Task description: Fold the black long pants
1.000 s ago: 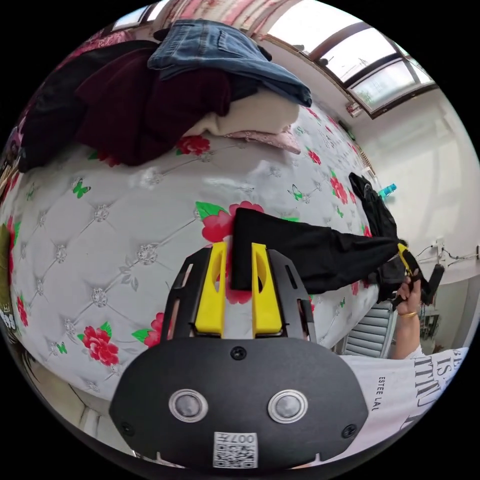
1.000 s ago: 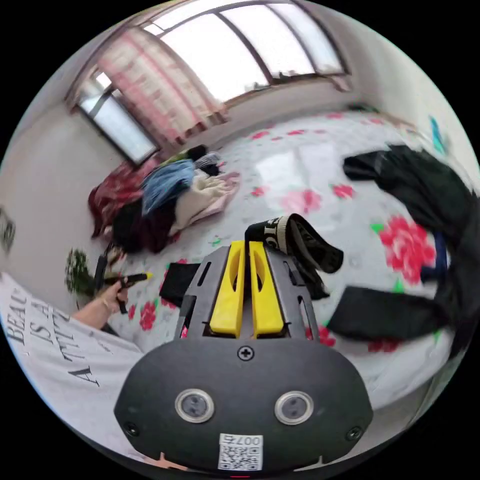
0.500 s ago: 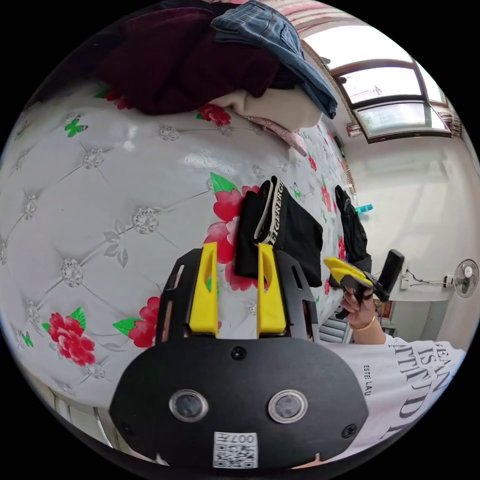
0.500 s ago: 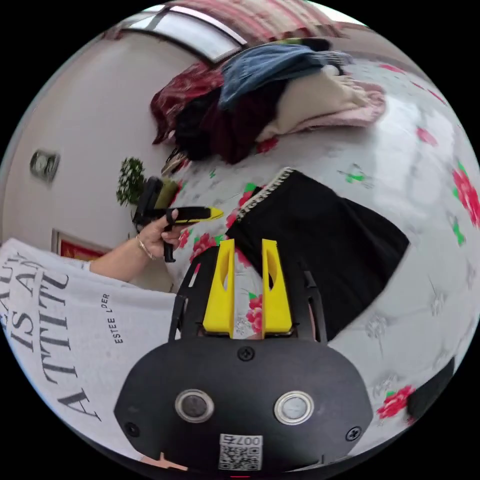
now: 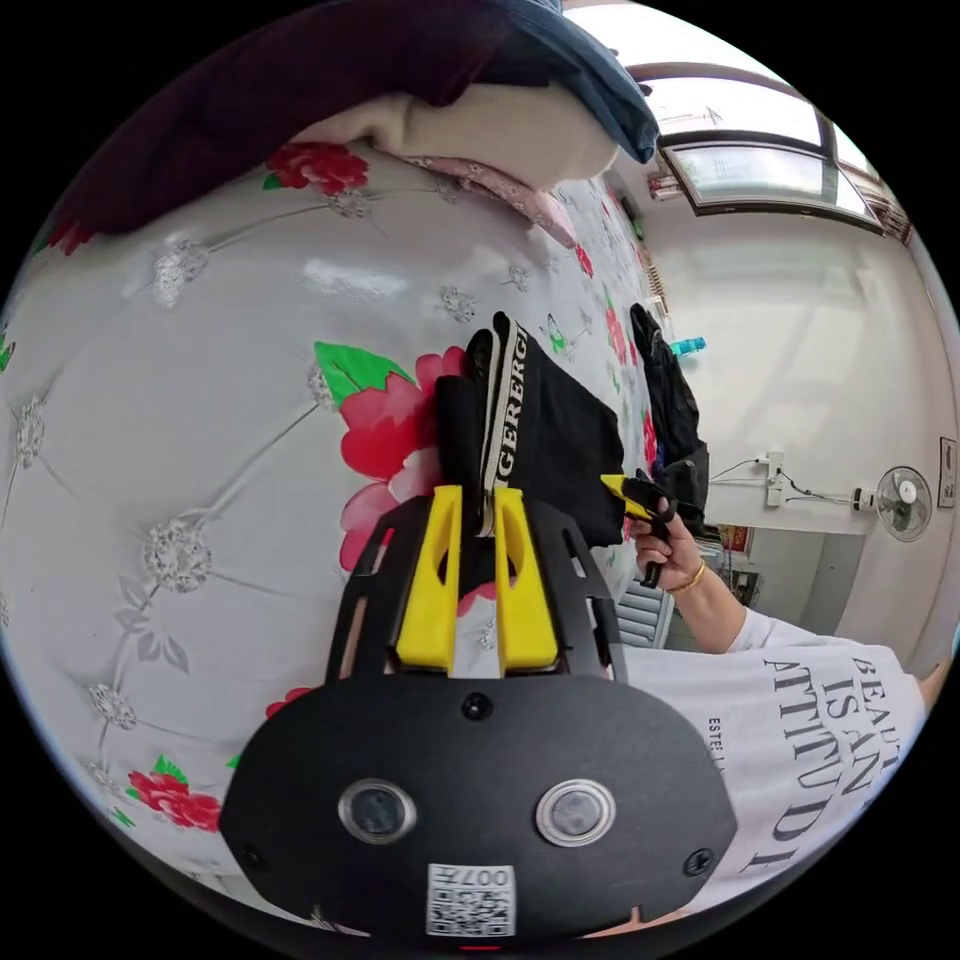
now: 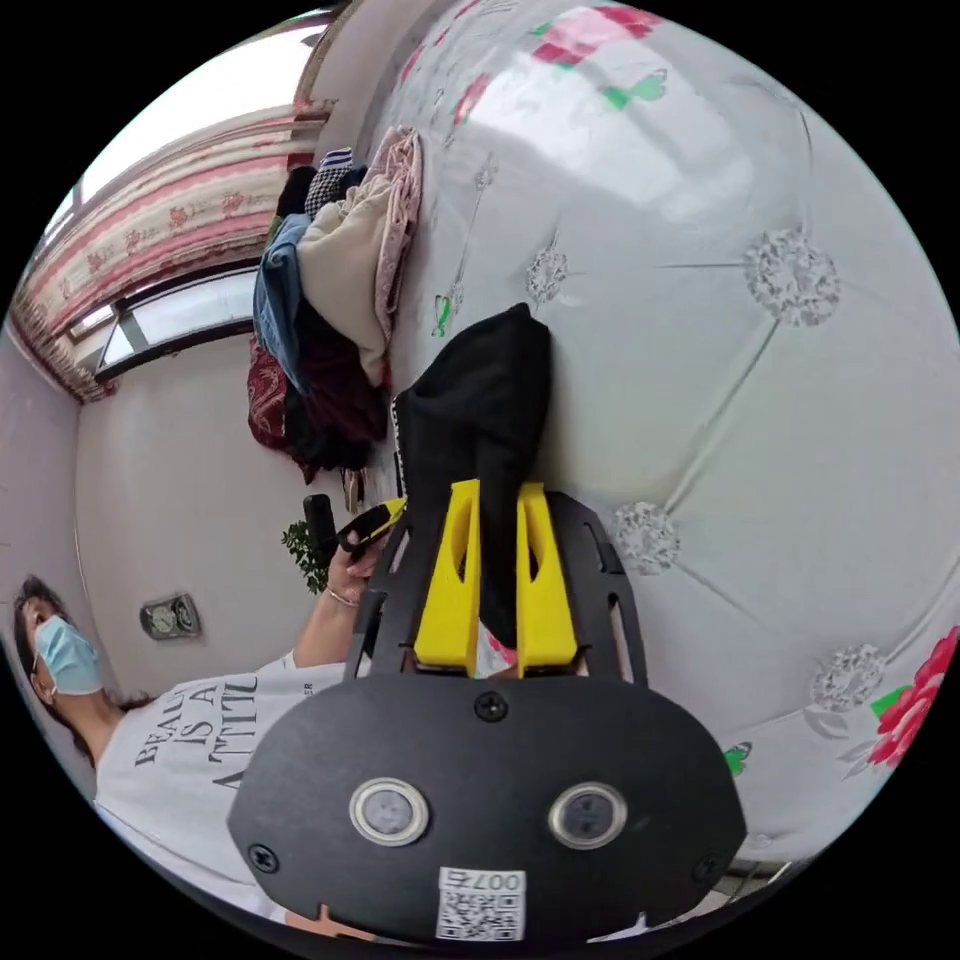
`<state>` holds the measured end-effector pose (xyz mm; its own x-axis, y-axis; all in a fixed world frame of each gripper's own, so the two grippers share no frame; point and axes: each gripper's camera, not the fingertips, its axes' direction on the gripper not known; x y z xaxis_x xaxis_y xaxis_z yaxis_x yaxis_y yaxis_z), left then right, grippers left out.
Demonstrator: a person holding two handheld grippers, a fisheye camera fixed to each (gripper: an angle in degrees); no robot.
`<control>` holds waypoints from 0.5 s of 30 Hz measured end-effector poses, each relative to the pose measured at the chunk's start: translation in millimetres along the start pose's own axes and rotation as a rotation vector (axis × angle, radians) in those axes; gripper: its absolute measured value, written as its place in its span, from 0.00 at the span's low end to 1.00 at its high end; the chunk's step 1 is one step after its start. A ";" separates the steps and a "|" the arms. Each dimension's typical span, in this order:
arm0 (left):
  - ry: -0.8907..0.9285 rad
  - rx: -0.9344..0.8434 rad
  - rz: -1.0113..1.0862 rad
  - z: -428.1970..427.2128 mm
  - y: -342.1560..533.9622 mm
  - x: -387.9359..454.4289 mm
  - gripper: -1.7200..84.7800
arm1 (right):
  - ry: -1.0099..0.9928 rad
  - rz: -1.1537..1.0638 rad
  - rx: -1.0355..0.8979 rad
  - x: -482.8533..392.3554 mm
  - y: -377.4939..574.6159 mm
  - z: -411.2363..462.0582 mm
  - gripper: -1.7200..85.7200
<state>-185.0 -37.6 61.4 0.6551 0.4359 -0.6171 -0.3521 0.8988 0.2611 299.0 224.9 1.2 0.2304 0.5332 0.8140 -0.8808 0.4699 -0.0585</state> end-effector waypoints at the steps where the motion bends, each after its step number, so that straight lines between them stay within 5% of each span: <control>1: 0.012 0.011 0.005 -3.9 -0.7 -0.2 0.08 | 0.022 -0.026 -0.002 -11.5 -4.4 0.2 0.07; 9: 0.176 0.310 0.234 -150.1 -44.6 58.6 0.06 | -0.003 -0.511 0.006 -228.8 -66.6 -36.4 0.05; 15: -0.053 0.610 0.369 -271.9 -101.5 90.7 0.06 | 0.074 -0.846 0.140 -428.0 -137.7 -44.4 0.06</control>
<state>-271.6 -101.8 -222.9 0.6028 0.7041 -0.3754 -0.1304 0.5511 0.8242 340.1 -36.9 -364.8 0.8544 0.0897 0.5117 -0.4426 0.6416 0.6265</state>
